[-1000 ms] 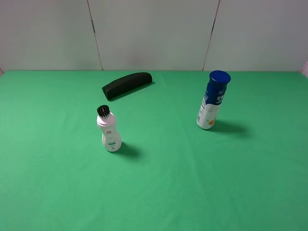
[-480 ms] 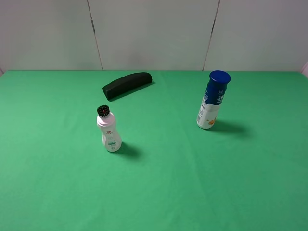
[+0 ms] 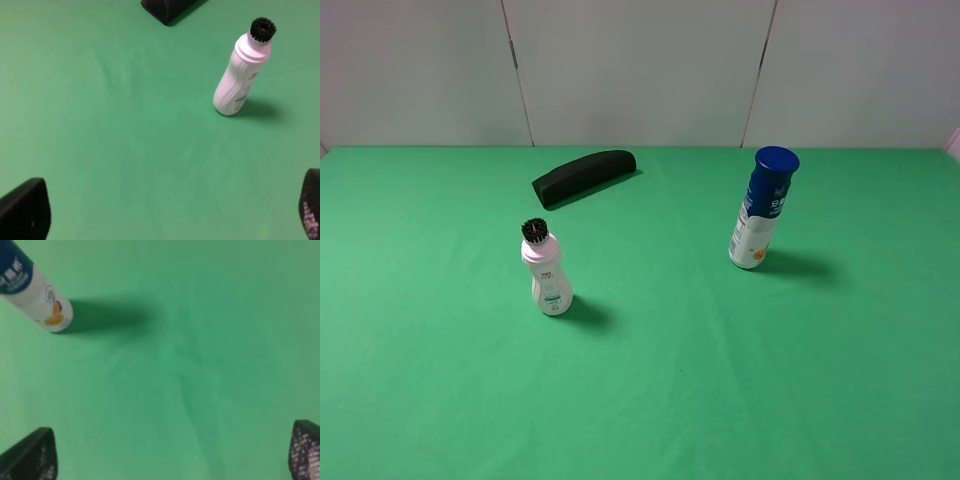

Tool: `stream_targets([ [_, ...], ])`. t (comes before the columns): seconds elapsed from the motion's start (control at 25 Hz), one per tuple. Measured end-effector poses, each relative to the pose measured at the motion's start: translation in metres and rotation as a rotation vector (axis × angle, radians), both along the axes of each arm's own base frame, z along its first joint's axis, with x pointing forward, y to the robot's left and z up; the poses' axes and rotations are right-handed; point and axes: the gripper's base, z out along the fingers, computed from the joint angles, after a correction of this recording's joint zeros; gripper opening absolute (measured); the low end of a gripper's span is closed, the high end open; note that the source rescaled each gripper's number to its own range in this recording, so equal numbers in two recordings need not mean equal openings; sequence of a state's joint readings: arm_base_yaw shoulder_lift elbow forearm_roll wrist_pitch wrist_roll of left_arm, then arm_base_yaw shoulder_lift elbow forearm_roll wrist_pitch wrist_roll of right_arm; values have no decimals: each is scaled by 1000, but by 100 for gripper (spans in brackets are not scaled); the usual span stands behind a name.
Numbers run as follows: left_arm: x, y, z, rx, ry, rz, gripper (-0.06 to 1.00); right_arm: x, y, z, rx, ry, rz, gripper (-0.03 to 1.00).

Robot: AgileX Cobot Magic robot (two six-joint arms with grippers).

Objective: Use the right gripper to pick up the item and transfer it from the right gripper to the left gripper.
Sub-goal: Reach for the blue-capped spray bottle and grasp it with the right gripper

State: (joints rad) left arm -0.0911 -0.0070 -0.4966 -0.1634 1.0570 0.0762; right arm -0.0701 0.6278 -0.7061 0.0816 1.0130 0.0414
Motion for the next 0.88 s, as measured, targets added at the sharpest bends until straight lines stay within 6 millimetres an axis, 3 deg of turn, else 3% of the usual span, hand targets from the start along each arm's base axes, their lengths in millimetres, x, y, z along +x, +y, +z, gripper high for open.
stream_targets([
  [0.24,0,0,0,0,0,0,100,60,4,11,35,159,44,100],
  [0.6,0,0,0,0,0,0,100,135,60,30,-29,235,251,100],
  [0.88,0,0,0,0,0,0,100,184,104,23,-60,319,349,100],
])
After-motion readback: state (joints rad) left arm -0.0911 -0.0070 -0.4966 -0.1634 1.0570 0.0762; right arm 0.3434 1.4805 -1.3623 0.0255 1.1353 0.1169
